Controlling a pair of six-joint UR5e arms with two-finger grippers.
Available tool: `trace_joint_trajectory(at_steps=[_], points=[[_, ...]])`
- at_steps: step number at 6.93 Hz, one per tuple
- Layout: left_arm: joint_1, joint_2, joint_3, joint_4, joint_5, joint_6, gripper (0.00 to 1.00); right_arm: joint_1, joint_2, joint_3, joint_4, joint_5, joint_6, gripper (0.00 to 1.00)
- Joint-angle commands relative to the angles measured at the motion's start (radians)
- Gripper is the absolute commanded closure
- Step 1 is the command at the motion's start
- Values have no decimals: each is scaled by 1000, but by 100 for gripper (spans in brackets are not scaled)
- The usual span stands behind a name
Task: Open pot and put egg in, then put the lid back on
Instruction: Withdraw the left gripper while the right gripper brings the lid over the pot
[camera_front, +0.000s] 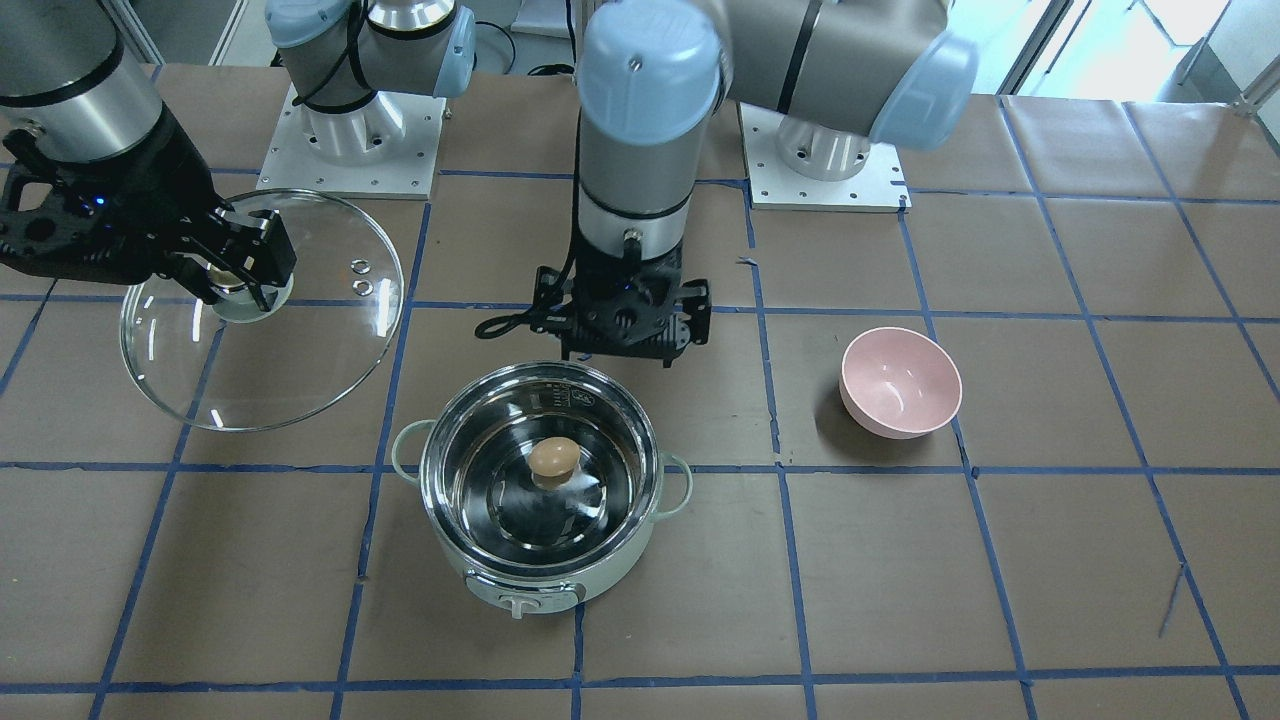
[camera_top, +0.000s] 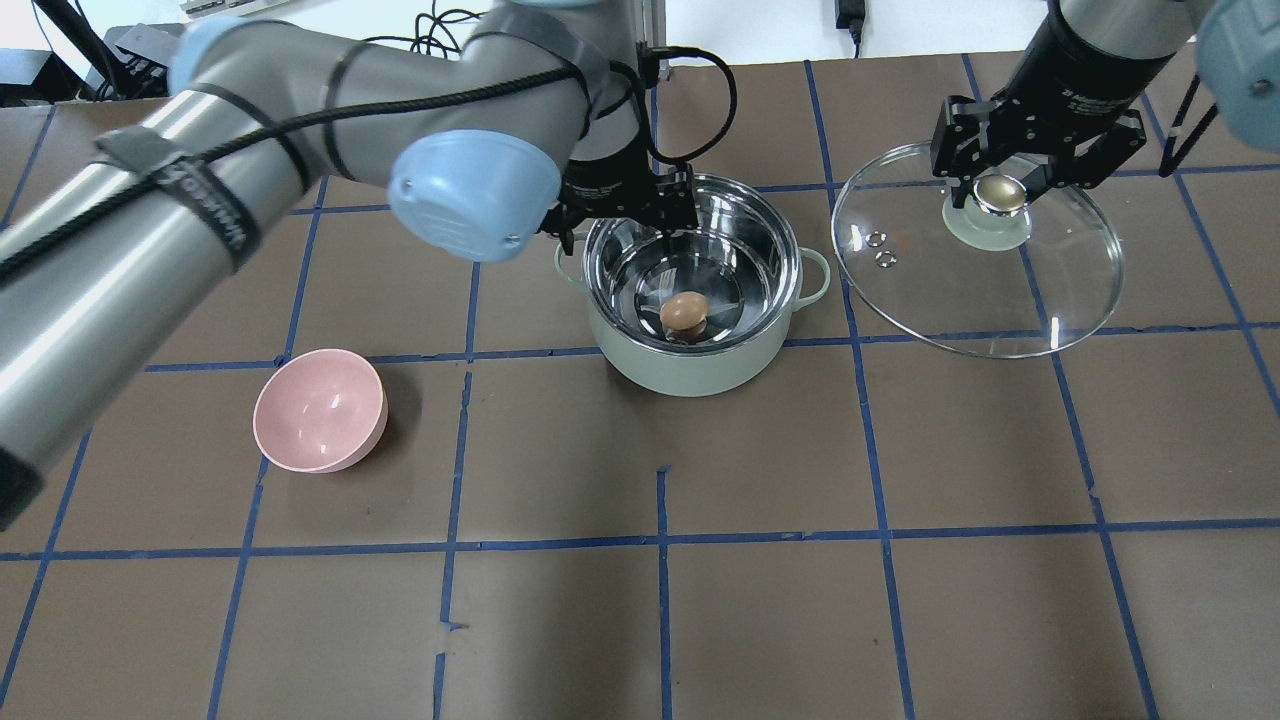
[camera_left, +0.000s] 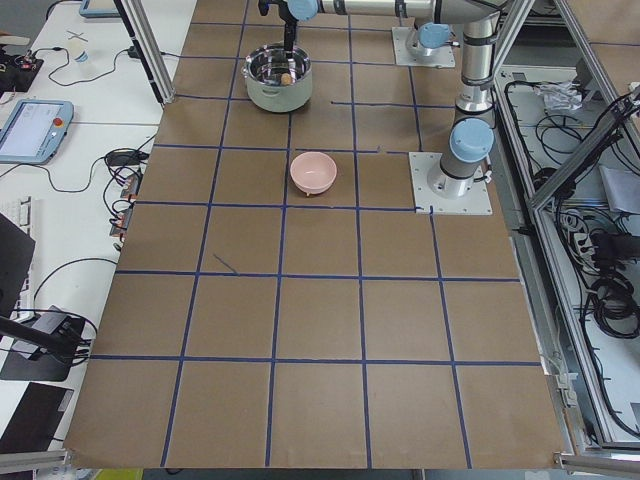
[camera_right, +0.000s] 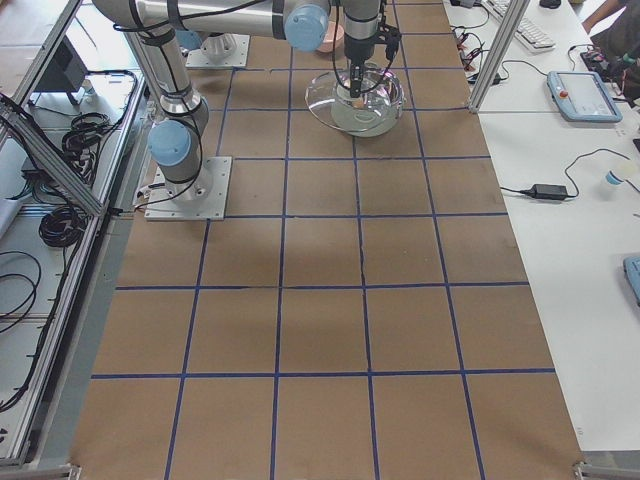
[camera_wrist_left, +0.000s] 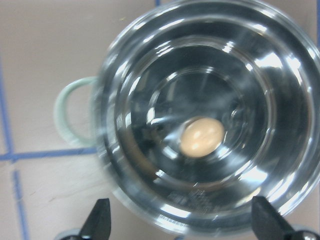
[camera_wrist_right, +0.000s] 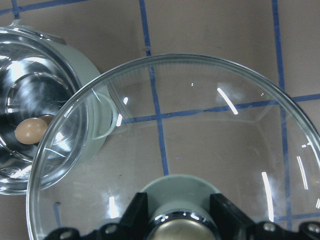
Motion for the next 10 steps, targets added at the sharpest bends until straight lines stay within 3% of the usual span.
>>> trace_joint_trajectory(at_steps=[1, 3, 4, 7, 10], points=[[79, 158, -68, -172, 13, 94, 0, 120, 78, -13, -101, -8, 150, 84], [216, 322, -164, -252, 18, 217, 0, 242, 192, -77, -190, -13, 267, 84], [255, 347, -187, -243, 12, 219, 0, 278, 247, -99, -241, -13, 305, 84], [254, 349, -175, -234, 13, 207, 0, 343, 353, -125, -339, -13, 353, 84], [254, 350, -177, -235, 15, 206, 0, 346, 367, -122, -358, -13, 353, 83]])
